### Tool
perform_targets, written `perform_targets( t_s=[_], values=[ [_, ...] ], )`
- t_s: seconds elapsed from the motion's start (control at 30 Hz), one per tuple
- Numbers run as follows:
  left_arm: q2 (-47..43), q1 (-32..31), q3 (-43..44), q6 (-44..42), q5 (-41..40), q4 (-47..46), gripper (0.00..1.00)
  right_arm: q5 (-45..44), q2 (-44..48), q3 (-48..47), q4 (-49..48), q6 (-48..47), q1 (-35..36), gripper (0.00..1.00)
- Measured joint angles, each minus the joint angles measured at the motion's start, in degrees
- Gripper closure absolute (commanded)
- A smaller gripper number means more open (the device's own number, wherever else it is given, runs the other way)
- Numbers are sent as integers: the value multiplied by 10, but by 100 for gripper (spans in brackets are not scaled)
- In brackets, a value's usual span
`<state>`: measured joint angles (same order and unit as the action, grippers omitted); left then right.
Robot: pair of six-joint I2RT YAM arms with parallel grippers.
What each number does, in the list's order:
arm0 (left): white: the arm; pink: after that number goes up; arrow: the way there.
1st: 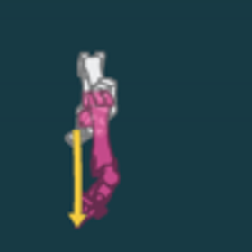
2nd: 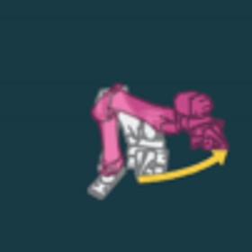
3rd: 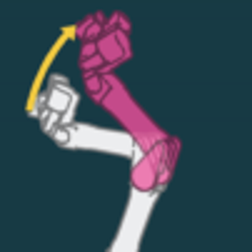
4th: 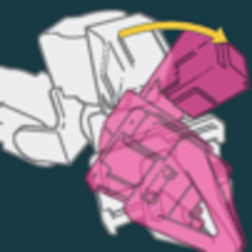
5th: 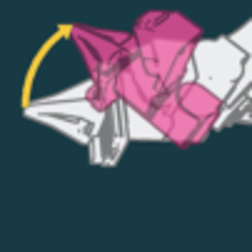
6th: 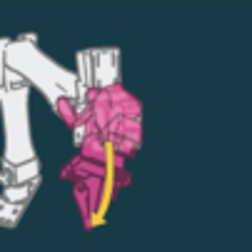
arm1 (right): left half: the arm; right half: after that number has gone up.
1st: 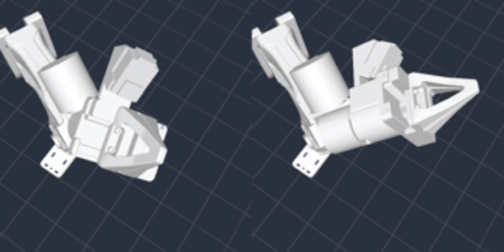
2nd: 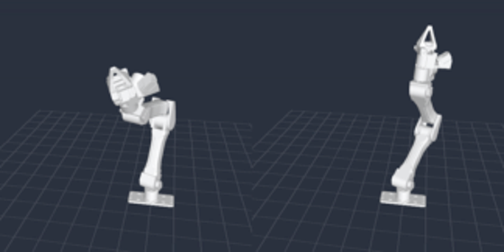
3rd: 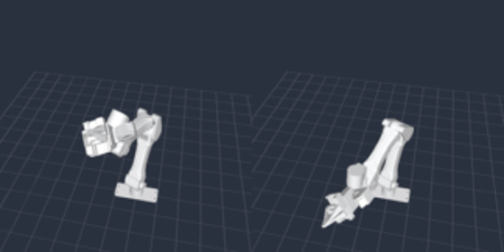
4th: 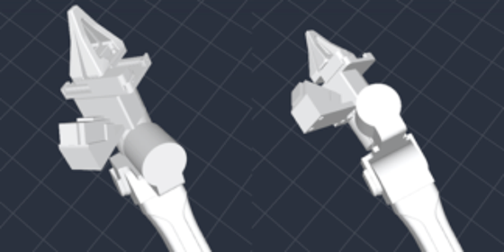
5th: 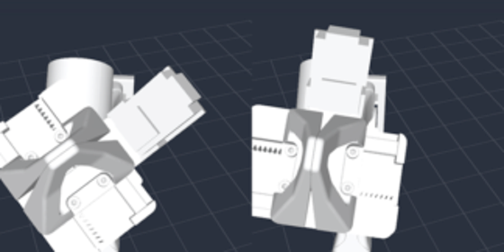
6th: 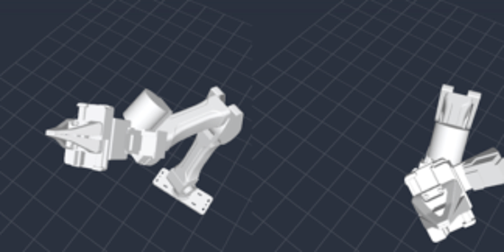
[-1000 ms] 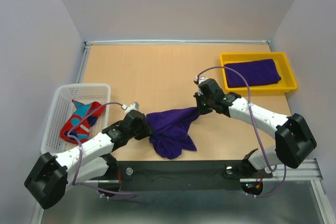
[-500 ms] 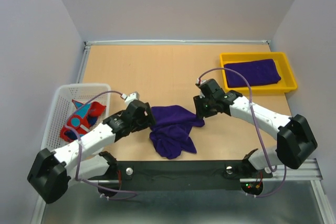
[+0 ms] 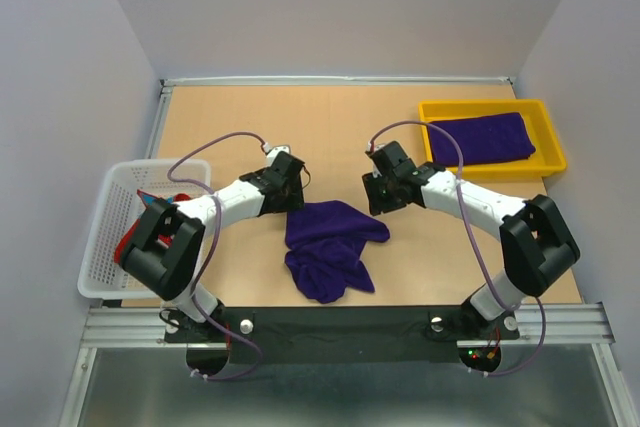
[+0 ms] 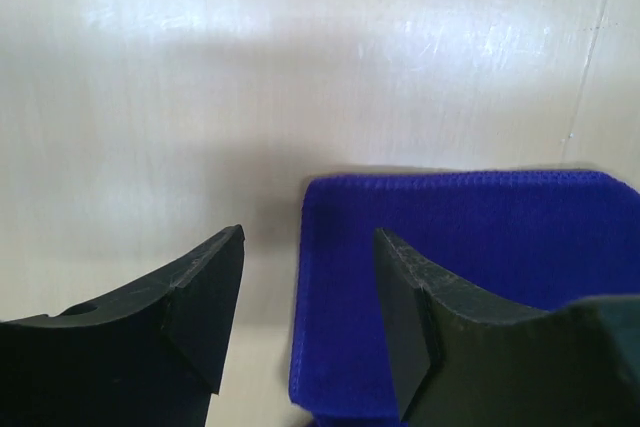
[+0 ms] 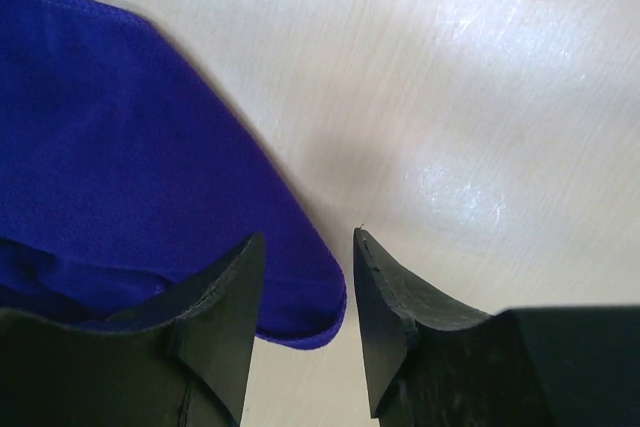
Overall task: Fold and stack the towels
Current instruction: Flatten out the crumpled towel
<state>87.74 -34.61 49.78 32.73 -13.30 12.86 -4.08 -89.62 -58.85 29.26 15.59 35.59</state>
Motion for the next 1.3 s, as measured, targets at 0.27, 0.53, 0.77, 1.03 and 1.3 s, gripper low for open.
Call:
perform_targets(
  t_s=[0.27, 0.53, 0.77, 1.03, 1.3],
  values=[
    [60, 0, 16, -32, 7, -17, 37, 7, -14, 1, -29, -4, -3, 54],
    [80, 1, 27, -37, 8, -50, 69, 22, -48, 1, -63, -9, -3, 55],
    [71, 1, 0, -32, 17, -94, 100, 85, -96, 1, -103, -28, -3, 55],
    [56, 1, -18, -31, 26, -108, 100, 127, -114, -4, -143, -44, -3, 100],
    [52, -2, 21, -40, 14, -33, 100, 115, -111, -16, -133, -68, -4, 99]
  ],
)
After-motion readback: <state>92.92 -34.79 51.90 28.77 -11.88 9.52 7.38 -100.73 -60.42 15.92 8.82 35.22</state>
